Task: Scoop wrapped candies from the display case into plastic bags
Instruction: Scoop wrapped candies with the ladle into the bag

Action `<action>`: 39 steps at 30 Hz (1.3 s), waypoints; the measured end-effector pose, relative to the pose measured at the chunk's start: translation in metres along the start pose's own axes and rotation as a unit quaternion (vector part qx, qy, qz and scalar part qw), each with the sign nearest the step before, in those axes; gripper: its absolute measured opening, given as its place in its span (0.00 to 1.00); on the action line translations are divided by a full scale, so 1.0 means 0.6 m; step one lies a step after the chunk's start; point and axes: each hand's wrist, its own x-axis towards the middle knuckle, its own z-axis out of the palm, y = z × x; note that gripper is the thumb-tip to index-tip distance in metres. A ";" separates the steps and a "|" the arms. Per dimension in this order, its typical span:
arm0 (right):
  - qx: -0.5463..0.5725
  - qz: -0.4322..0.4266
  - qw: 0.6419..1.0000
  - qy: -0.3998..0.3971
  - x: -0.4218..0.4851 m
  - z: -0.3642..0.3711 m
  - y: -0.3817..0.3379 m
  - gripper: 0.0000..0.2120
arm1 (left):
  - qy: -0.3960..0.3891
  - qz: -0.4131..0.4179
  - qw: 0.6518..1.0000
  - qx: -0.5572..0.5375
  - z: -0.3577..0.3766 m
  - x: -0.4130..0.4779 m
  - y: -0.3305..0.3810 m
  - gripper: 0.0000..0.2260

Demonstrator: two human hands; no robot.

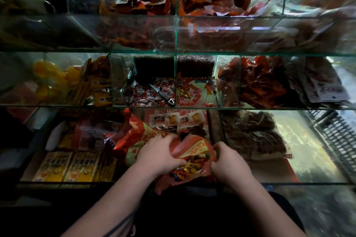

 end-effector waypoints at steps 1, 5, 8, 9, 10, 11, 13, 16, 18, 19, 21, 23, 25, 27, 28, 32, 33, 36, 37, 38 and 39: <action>0.004 0.002 1.000 0.005 -0.001 -0.002 0.000 0.22 | -0.010 0.005 0.999 0.046 0.001 0.007 0.007 0.30; 0.026 -0.048 0.998 0.033 -0.002 -0.040 0.001 0.24 | 0.034 -0.022 0.999 -0.030 -0.020 0.031 0.000 0.08; 0.020 -0.098 0.993 0.055 -0.002 -0.091 0.009 0.25 | 0.196 -0.012 0.972 -0.127 -0.055 0.014 -0.012 0.08; 0.007 -0.109 0.993 0.051 -0.004 -0.106 0.013 0.24 | 0.232 0.001 0.961 -0.152 -0.060 0.001 -0.014 0.07; -0.016 -0.120 0.992 0.038 -0.008 -0.117 0.016 0.24 | 0.243 0.006 0.954 -0.175 -0.060 -0.013 -0.016 0.07; -0.051 -0.129 0.990 0.020 -0.013 -0.123 0.017 0.24 | 0.232 0.003 0.953 -0.196 -0.056 -0.029 -0.016 0.08; -0.106 -0.147 0.983 0.003 -0.023 -0.123 0.017 0.23 | 0.159 -0.015 0.961 -0.224 -0.041 -0.063 -0.017 0.08; -0.069 -0.144 0.986 0.046 -0.022 -0.131 0.021 0.22 | 0.064 -0.023 0.962 -0.263 -0.023 -0.100 -0.014 0.11; -0.025 -0.147 0.985 0.088 -0.011 -0.139 0.020 0.24 | 0.076 -0.025 0.942 -0.325 -0.023 -0.106 -0.018 0.13; -0.003 -0.154 0.983 0.102 -0.005 -0.138 0.017 0.24 | 0.100 -0.025 0.935 -0.338 -0.026 -0.103 -0.024 0.13; 0.017 -0.167 0.981 0.100 0.008 -0.125 -0.002 0.25 | 0.157 -0.036 0.939 -0.305 -0.027 -0.086 -0.041 0.11; -0.006 -0.158 0.986 0.046 0.024 -0.095 -0.017 0.25 | 0.171 -0.065 0.957 -0.226 -0.020 -0.062 -0.059 0.10; -0.046 -0.131 0.990 -0.006 0.032 -0.065 -0.020 0.26 | 0.128 -0.083 0.971 -0.186 -0.011 -0.047 -0.067 0.10; -0.029 -0.116 0.993 0.005 0.036 -0.057 -0.011 0.26 | 0.133 -0.055 0.973 -0.183 -0.011 -0.041 -0.062 0.09; -0.018 -0.121 0.992 0.036 0.036 -0.063 -0.007 0.26 | 0.158 -0.027 0.971 -0.179 -0.014 -0.042 -0.057 0.09; 0.049 -0.113 0.981 0.149 0.038 -0.098 0.006 0.24 | 0.258 0.049 0.939 -0.222 -0.029 -0.061 -0.036 0.13; 0.042 -0.095 0.982 0.159 0.037 -0.102 0.007 0.25 | 0.262 0.044 0.941 -0.211 -0.030 -0.062 -0.034 0.12; -0.044 -0.039 0.994 0.093 0.028 -0.083 0.008 0.32 | 0.194 -0.016 0.975 -0.111 -0.016 -0.057 -0.034 0.06; -0.074 -0.024 0.996 0.050 0.021 -0.066 0.010 0.36 | 0.157 -0.036 0.982 -0.094 -0.007 -0.055 -0.032 0.06; -0.097 -0.010 0.995 0.005 0.014 -0.048 0.012 0.40 | 0.122 -0.047 0.987 -0.089 0.002 -0.055 -0.031 0.06; -0.109 0.000 0.994 -0.032 0.007 -0.031 0.015 0.43 | 0.090 -0.056 0.990 -0.088 0.010 -0.057 -0.027 0.07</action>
